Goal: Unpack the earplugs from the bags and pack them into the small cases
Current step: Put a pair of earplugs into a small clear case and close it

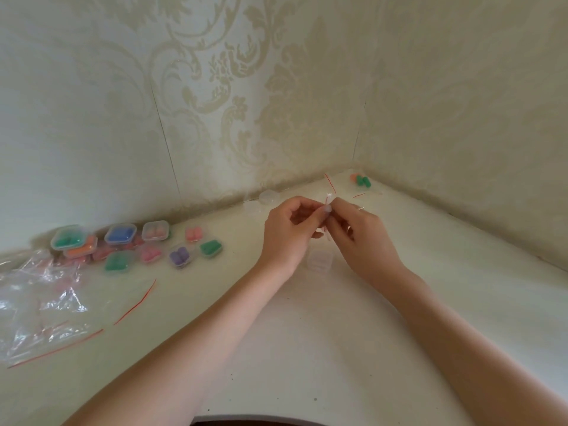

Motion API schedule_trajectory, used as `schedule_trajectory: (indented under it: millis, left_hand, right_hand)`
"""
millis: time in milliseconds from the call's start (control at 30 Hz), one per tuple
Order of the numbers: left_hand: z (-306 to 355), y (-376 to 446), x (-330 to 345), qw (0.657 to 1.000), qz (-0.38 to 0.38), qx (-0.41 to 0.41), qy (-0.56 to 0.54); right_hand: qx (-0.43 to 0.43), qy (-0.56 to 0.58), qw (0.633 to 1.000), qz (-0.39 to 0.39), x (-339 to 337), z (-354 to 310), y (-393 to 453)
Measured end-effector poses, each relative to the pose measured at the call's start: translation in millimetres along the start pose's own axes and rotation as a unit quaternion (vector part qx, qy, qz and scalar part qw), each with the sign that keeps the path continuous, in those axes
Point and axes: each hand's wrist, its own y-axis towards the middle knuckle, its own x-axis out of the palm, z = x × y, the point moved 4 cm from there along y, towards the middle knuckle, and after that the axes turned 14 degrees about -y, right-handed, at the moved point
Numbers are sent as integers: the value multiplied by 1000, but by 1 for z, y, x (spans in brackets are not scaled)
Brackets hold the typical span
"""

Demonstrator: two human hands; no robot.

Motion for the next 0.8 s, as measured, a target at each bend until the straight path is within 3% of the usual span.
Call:
schedule_trajectory:
  millis: [167,267,500,800]
  left_hand:
    - [-11,2,-1,984,10,-116,-133]
    - [-14,4,-3,981,0,-136,-140]
    - [-10,2,-4,995,40,8,96]
    - [-6,-8,6,972,-54,72,219]
  right_hand:
    - [45,67,996,-33,6,5,0]
    - [64,93,993,-44,6,5,1]
    - [87,68,993,-42,8,5,0]
    - [62,47,996,-53,8,-6,-4]
